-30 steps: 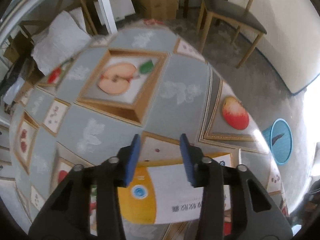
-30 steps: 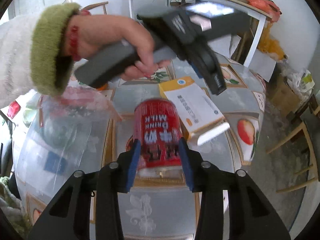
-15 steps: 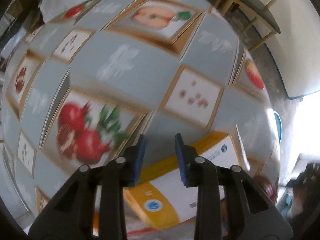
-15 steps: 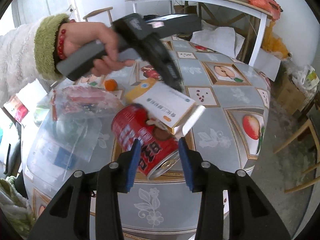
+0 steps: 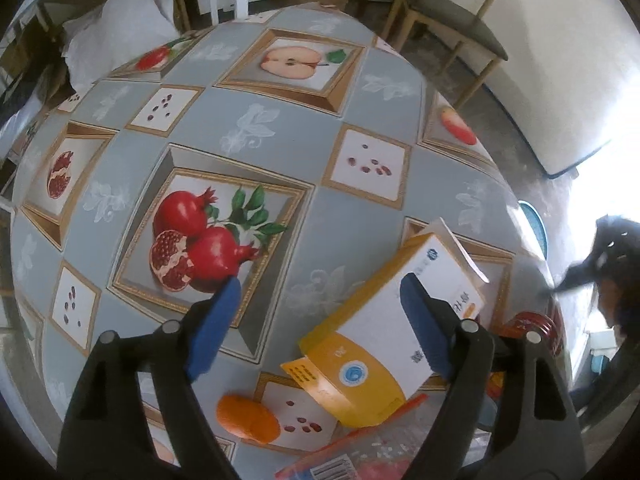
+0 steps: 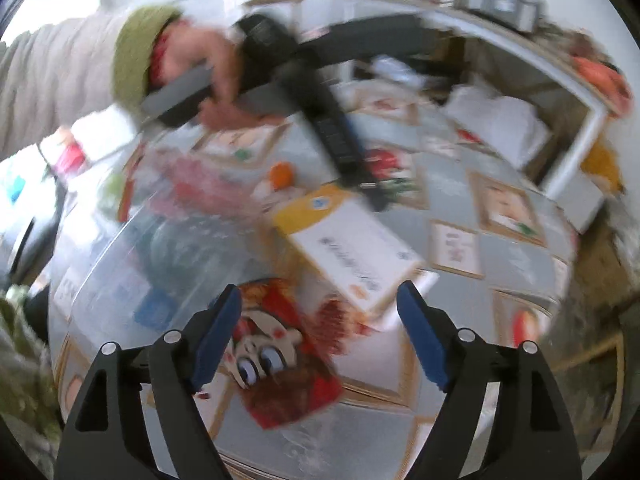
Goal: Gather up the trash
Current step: 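Grasp the white-orange box with the left tool while the right tool grasps the red can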
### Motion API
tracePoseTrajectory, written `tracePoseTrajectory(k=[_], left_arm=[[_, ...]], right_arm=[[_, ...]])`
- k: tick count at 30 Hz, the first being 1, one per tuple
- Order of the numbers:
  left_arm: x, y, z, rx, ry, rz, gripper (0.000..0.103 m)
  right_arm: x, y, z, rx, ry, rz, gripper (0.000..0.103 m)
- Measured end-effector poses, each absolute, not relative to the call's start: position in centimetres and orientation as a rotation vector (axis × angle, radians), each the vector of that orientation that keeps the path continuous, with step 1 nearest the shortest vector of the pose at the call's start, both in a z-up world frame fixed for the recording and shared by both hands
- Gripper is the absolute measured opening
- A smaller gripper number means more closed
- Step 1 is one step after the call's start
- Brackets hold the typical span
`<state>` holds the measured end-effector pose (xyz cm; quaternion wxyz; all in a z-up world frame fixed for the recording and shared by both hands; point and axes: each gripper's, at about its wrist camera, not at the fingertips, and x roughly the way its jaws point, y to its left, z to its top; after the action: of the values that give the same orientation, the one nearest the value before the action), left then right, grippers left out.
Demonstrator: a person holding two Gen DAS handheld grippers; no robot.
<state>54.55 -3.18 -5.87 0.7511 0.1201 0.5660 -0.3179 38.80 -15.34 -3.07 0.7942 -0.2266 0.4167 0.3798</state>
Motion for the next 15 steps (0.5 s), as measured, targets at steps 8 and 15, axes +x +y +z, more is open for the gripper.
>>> tracePoseTrajectory(k=[8, 15], left_arm=[[53.6, -4.0, -5.8, 0.250, 1.235, -0.739, 0.078], [52.1, -5.0, -4.7, 0.283, 1.158, -0.837, 0.085]], right_arm=[[39.0, -14.6, -5.3, -0.502, 1.049, 0.916, 0.074], [38.5, -19.0, -5.6, -0.358, 1.094, 0.723, 0.067]])
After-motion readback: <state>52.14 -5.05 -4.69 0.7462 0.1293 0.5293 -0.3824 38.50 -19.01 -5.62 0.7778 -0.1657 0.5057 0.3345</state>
